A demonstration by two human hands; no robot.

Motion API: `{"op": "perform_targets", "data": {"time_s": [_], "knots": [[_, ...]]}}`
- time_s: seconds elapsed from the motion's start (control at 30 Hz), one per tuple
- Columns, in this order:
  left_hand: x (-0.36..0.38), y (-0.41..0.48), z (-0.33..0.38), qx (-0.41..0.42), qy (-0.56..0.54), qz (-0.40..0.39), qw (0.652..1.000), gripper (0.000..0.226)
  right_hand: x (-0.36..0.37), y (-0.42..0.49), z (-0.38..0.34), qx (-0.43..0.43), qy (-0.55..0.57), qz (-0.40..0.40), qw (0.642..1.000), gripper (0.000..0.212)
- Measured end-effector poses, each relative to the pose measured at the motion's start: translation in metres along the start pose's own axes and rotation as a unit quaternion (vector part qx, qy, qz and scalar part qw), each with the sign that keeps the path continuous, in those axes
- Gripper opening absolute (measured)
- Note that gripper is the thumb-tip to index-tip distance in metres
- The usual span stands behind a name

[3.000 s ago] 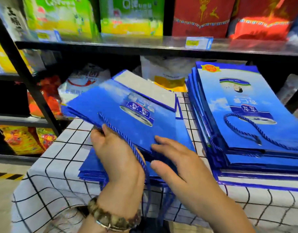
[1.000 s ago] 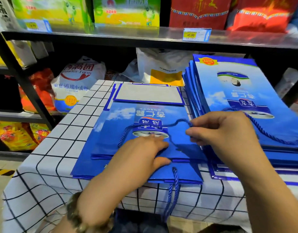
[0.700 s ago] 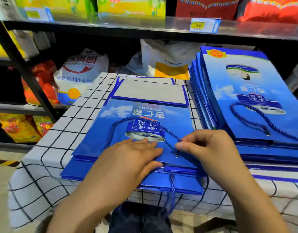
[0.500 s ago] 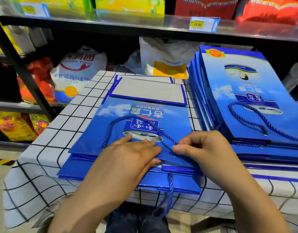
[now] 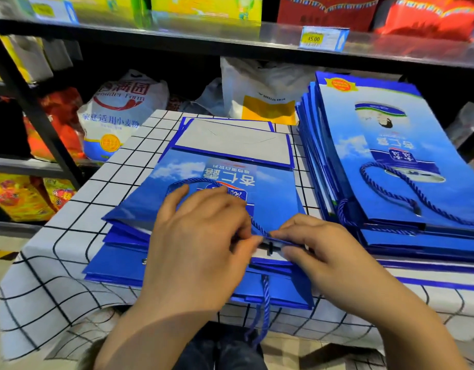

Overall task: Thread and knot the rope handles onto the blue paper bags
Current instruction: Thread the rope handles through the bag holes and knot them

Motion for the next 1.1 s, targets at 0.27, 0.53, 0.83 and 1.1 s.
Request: {"op": "perform_targets", "data": {"time_s": [0.27, 0.53, 0.83, 1.1], "knots": [[0.035, -0.004, 0.011, -0.059, 0.098, -0.103, 0.988, 0.040, 0.001, 0.000, -0.010, -0.024, -0.009, 0.016, 1.000, 0.029], [0.024, -0.015, 0.015, 0.012, -0.008, -0.080, 0.997, 0.020, -0.010, -0.007, 0.003, 0.003, -0.036, 0.100, 0.994, 0.026], [0.029, 0.020, 0.002, -0.113, -0.081, -0.146, 0.979, 0.012, -0.017, -0.024, 0.004, 0.014, 0.010, 0.224, 0.974, 0.025], [0.026, 0.037, -0.016, -0.160, -0.049, -0.059, 0.984, 0.021, -0.018, -0.029, -0.005, -0.045, -0.025, 0.245, 0.968, 0.021]]}}
Point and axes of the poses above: each hand's wrist, its own y-axis towards the middle knuckle, its own x-axis out of the palm, z = x × y, the point moved 8 cm from there along y, towards the middle knuckle, and after that the axes turned 2 degrees about z, right-handed, at the moved point
